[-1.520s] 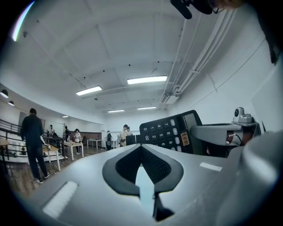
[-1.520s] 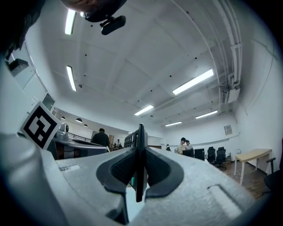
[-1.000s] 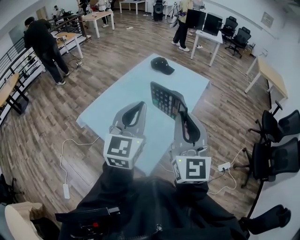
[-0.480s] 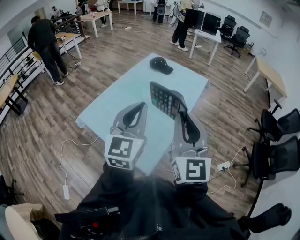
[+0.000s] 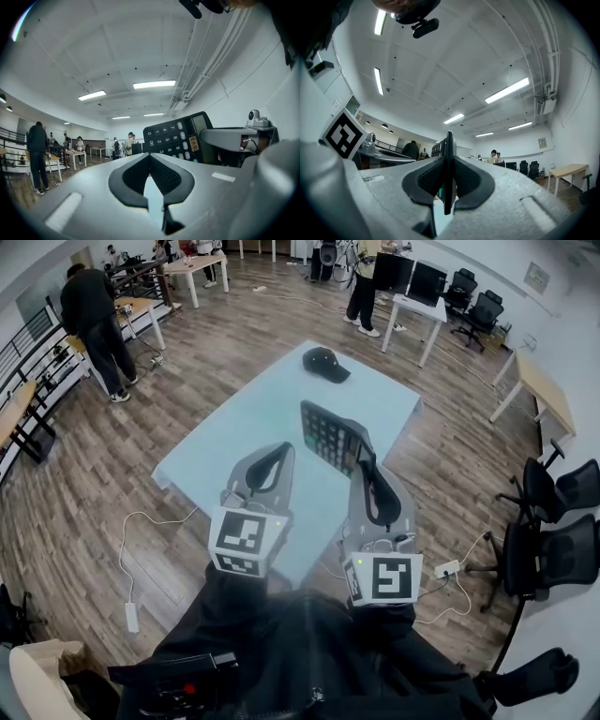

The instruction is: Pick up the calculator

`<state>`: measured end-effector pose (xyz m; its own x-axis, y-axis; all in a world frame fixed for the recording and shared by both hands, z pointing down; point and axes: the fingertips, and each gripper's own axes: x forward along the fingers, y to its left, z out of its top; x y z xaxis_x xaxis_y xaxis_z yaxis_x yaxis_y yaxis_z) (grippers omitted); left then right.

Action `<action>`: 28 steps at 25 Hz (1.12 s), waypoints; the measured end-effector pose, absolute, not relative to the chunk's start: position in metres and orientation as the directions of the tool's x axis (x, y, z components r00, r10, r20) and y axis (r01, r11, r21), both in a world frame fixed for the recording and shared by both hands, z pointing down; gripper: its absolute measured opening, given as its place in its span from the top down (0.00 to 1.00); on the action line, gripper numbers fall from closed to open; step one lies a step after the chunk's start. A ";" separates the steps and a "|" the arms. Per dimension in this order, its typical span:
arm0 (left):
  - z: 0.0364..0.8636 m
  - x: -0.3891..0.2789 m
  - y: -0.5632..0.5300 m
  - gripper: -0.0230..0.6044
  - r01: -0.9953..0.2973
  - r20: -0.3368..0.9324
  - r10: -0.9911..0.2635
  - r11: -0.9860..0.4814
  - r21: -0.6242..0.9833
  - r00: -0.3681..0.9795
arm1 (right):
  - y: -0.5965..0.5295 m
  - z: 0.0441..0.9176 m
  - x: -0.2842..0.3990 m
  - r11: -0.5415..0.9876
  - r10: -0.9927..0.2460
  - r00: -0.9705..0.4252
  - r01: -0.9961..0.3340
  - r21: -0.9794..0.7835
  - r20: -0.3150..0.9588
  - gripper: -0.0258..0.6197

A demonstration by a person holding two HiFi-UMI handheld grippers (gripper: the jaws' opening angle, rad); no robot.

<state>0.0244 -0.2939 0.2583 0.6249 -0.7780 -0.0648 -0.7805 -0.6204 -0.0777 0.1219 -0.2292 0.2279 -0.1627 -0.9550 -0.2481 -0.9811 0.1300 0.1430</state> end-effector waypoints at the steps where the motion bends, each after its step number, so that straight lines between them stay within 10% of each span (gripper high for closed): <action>1: 0.259 0.025 -0.294 0.96 -0.780 -0.063 -0.778 -0.620 -0.077 0.625 | -0.230 0.228 0.122 0.133 -0.955 -0.166 -0.981 0.143 -0.246 0.89; 28: 0.264 0.024 -0.293 0.96 -0.771 -0.051 -0.770 -0.632 -0.079 0.636 | -0.232 0.234 0.120 0.124 -0.961 -0.155 -0.982 0.144 -0.230 0.89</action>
